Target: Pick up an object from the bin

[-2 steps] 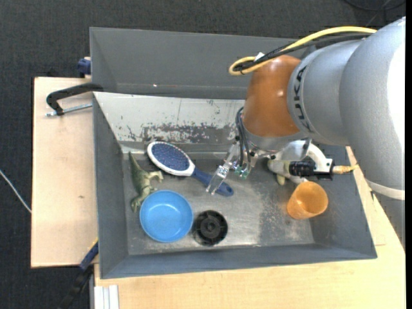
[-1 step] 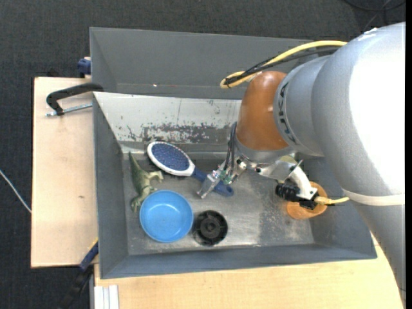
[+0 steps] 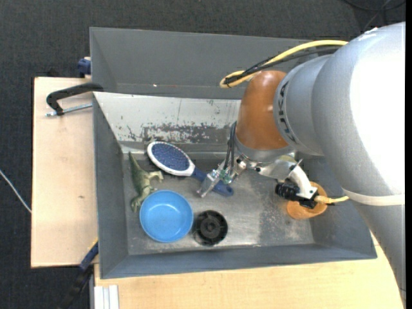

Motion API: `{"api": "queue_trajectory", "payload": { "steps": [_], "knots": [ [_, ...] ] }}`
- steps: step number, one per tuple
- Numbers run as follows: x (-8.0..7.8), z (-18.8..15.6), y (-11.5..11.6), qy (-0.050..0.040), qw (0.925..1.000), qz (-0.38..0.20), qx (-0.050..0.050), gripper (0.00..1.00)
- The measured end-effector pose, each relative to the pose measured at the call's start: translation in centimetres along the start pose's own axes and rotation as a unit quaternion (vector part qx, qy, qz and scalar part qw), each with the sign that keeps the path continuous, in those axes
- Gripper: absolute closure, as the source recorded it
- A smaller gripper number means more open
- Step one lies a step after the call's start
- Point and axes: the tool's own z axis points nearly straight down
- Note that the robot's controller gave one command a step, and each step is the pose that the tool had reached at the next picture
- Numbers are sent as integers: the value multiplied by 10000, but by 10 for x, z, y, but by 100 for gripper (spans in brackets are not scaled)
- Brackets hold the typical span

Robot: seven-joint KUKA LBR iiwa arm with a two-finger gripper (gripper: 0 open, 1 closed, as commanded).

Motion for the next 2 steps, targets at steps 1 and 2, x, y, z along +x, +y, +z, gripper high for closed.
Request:
{"api": "queue_trajectory", "payload": {
  "steps": [1, 2],
  "knots": [
    [0, -1, 1, -9, 10000, -14, -14, 100],
    [0, -10, 2, 12, 10000, -36, 15, 100]
  ]
}}
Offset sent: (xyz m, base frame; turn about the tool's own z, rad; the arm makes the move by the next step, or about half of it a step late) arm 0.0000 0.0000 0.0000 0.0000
